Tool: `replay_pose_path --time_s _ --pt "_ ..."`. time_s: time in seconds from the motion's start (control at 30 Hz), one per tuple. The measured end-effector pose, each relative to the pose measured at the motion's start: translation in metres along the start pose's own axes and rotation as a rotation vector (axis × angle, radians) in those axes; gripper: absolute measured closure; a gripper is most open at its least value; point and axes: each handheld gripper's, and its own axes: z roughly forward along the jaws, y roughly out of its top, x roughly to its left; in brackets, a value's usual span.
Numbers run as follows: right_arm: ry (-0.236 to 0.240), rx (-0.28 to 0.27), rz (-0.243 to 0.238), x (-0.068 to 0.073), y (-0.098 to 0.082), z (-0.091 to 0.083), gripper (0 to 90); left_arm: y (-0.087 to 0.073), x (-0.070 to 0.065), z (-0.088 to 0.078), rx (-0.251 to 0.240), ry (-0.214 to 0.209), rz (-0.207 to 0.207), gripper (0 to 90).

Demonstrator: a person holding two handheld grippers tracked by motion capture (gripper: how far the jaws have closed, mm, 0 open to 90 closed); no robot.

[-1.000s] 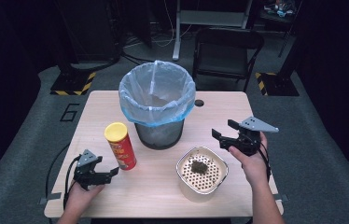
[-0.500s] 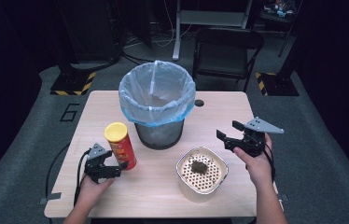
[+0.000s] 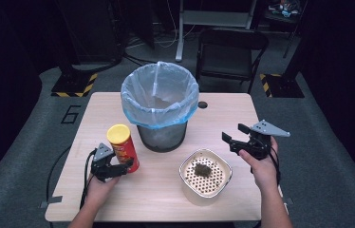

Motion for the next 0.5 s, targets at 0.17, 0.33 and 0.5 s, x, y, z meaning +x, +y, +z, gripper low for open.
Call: replay_pose_path --time_s 0.17,0.33,0.5 --pt "0.005 0.007 -0.01 0.001 -0.001 0.002 23.5 0.003 -0.003 -0.005 -0.004 0.016 0.017 24.1" --pt "-0.004 0.016 -0.014 0.0 -0.002 0.003 23.5 0.019 -0.003 -0.018 -0.011 -0.007 -0.014 24.2" --pt "-0.007 0.013 -0.01 0.0 -0.003 0.0 23.5 0.035 -0.005 -0.031 -0.003 -0.025 -0.015 24.1"
